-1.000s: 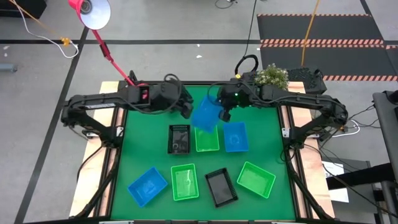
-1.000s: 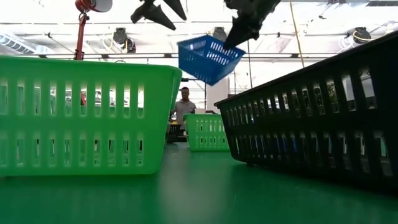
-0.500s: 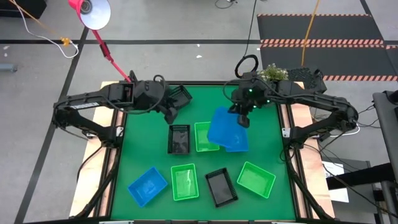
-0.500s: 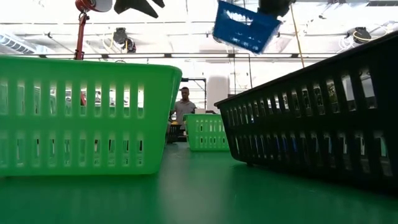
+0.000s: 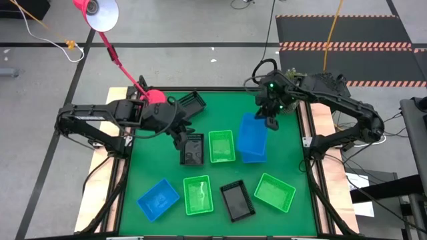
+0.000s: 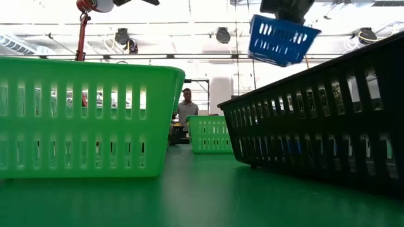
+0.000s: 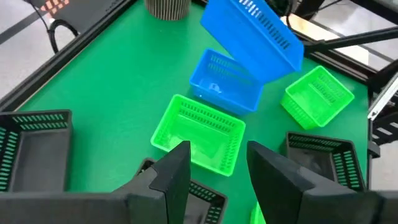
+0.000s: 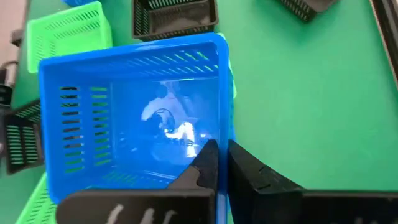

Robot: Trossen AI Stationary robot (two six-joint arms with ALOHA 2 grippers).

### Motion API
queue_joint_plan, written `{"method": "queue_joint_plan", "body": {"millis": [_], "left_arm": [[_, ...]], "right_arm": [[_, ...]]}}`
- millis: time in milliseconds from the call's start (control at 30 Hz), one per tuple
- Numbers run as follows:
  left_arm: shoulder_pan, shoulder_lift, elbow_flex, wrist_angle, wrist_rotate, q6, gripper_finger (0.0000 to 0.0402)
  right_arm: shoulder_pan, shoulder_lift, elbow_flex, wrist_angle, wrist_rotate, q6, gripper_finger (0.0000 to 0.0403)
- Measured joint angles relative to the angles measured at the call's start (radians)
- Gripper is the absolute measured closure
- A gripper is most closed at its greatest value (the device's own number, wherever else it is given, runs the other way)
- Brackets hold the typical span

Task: Stack baskets by color
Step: Stack the top blue bin on the middle blue bin

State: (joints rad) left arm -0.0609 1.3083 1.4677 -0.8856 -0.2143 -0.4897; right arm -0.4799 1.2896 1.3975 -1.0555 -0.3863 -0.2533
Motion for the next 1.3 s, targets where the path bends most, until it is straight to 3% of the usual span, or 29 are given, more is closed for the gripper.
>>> {"method": "queue_joint_plan", "body": {"millis": [333, 500, 1100, 1300], "left_arm": [[-0.013, 0.015, -0.002, 0.025, -0.056, -0.006, 0.0245], [-0.012, 0.013, -0.002, 0.026, -0.059, -0.027, 0.0245], [-0.014, 0.057, 0.000, 0.018, -0.075, -0.073, 0.0245], [-0.019, 0.098, 0.000, 0.041, -0.075, -0.098, 0.0245]], "right_arm": [[-0.140, 0.108, 0.000, -0.068, -0.293, -0.066, 0.0399], [-0.179, 0.182, 0.000, -0.099, -0.375, -0.160, 0.0399], [-0.234, 0.352, 0.000, -0.216, -0.400, -0.407, 0.0399], [-0.240, 0.400, 0.000, -0.216, -0.335, -0.421, 0.0399]]}}
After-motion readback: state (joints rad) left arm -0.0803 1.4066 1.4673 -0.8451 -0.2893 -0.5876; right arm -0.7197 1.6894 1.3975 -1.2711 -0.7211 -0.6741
